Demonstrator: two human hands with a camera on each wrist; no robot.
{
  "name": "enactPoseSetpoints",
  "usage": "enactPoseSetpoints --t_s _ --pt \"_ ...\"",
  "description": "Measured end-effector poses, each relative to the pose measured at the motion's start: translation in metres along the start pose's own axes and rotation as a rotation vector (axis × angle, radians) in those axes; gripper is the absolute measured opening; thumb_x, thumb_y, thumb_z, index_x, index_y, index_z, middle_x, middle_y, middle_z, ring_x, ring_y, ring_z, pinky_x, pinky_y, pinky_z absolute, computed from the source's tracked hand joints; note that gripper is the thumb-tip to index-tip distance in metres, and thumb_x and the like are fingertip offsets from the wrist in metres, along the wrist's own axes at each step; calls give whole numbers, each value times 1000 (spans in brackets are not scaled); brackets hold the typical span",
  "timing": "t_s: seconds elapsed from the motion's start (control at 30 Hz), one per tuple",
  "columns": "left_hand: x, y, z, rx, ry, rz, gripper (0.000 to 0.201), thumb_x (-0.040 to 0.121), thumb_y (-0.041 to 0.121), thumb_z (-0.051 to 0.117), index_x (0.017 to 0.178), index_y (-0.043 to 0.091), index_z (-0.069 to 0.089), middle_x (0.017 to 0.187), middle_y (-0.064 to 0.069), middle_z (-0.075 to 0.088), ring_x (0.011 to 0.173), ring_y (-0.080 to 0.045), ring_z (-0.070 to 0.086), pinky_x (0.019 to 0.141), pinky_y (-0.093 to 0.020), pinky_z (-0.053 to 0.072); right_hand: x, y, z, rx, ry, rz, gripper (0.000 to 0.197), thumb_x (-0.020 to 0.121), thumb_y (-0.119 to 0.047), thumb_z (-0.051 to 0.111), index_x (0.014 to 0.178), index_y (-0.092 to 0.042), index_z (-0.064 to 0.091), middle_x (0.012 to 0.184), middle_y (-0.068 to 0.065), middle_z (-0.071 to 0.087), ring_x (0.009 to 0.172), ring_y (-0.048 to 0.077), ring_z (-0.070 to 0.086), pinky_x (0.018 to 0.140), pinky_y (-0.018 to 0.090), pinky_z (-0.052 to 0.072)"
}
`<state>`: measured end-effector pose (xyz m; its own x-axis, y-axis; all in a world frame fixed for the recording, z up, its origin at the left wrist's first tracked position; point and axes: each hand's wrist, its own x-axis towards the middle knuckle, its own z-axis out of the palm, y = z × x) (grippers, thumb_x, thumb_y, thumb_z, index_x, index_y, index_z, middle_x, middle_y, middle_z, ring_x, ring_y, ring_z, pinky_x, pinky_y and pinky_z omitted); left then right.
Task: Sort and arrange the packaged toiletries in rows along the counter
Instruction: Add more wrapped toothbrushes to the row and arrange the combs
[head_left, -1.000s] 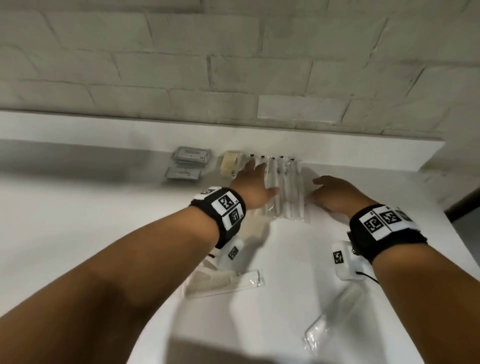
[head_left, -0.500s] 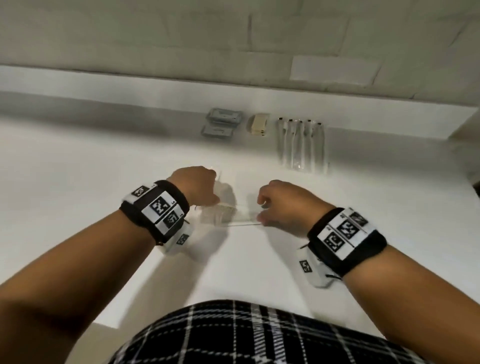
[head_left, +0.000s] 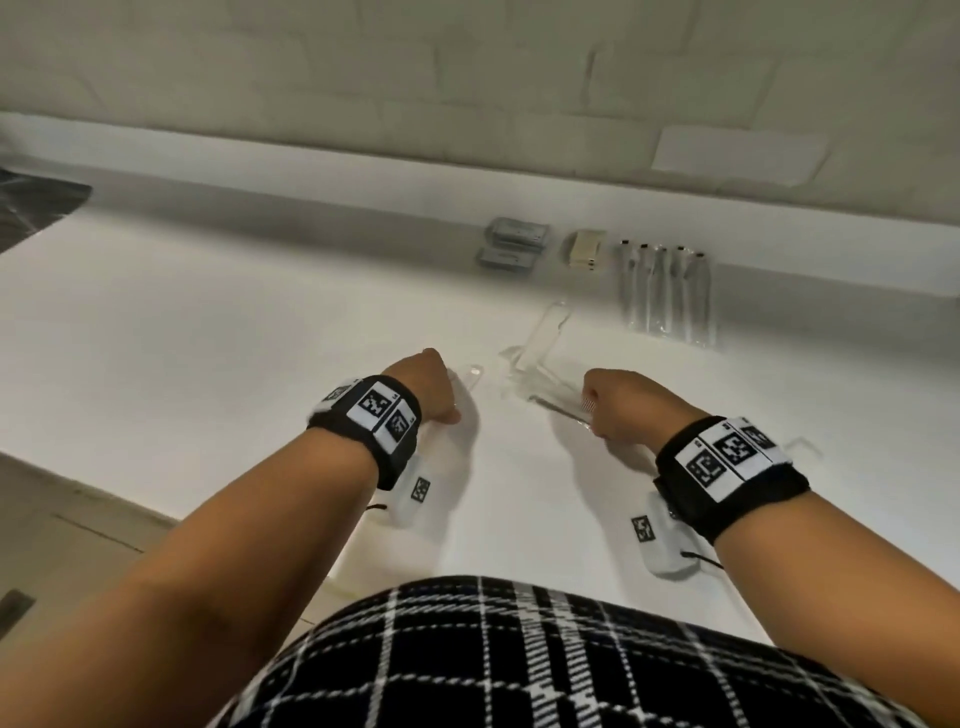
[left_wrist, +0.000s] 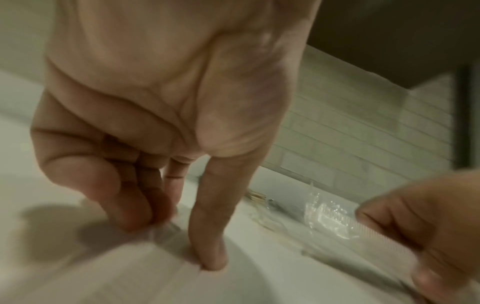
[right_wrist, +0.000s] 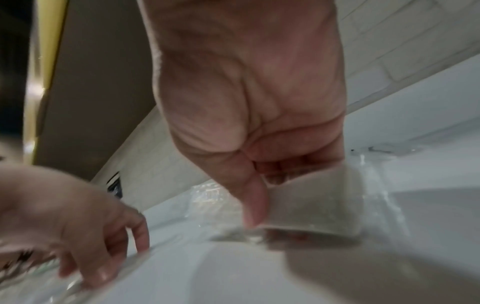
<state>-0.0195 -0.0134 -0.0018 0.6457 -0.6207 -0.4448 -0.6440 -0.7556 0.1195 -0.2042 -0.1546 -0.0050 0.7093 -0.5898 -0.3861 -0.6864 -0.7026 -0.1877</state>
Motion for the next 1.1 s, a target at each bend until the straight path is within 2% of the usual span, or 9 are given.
enactPoseSetpoints --t_s 0.17,0.3,0.37,0.5,0.6,0.73,0.87,0.97,1.1 --pt "12 -4 -2 82 -103 83 31 83 37 66 93 9 62 76 -3 59 71 -21 56 68 -28 44 1 -21 7 135 52 90 27 89 -15 45 116 -10 42 104 9 56 87 28 55 72 34 42" --pt "22 2 -12 122 16 143 46 92 42 51 112 1 61 108 -12 64 99 -27 58 79 -31 44 5 -32 14 24 48 141 45 90 -33 57 125 -9 40 122 14 45 108 34 55 79 38 44" --pt "26 12 -22 13 91 172 51 94 42 51 125 2 55 127 -13 59 117 -29 54 92 -34 43 8 -34 10 -38 53 143 40 87 -27 61 120 -8 47 121 13 44 107 34 54 80 37 45" --pt "36 54 -35 -112 149 274 55 92 46 55 125 2 55 128 -14 59 118 -29 55 93 -35 45 5 -31 7 -58 -6 118 31 83 -25 66 109 -13 54 105 7 61 87 26 57 73 32 46" --pt "42 85 -28 25 67 320 54 87 49 60 117 4 58 121 -12 63 111 -27 59 87 -32 48 -3 -24 13 -33 -83 129 34 77 -25 63 108 -13 55 97 3 63 82 23 59 66 28 46" --pt "45 110 -16 156 23 349 56 87 39 65 128 3 53 131 -13 57 122 -28 54 99 -33 45 -24 -4 8 -140 -158 98 27 73 -10 62 100 -11 60 94 4 63 82 23 61 54 24 41" --pt "54 118 -13 108 -14 313 66 78 27 75 128 -1 43 125 -16 58 113 -31 58 80 -32 47 -50 63 -30 -141 -199 128 31 74 1 63 92 -19 46 81 -5 50 74 17 49 54 27 34" --pt "60 117 -9 24 -17 299 74 72 26 79 126 0 36 116 -14 59 105 -31 59 74 -32 45 -63 109 -42 -233 -223 198 42 76 1 62 108 -22 47 91 -5 50 83 21 50 56 27 34" --pt "54 122 0 51 -22 386 50 77 32 74 114 4 56 99 -8 62 87 -25 58 69 -29 41 -65 134 -20 -377 -216 155 48 69 -17 75 109 -23 50 109 0 49 92 21 47 70 30 35"
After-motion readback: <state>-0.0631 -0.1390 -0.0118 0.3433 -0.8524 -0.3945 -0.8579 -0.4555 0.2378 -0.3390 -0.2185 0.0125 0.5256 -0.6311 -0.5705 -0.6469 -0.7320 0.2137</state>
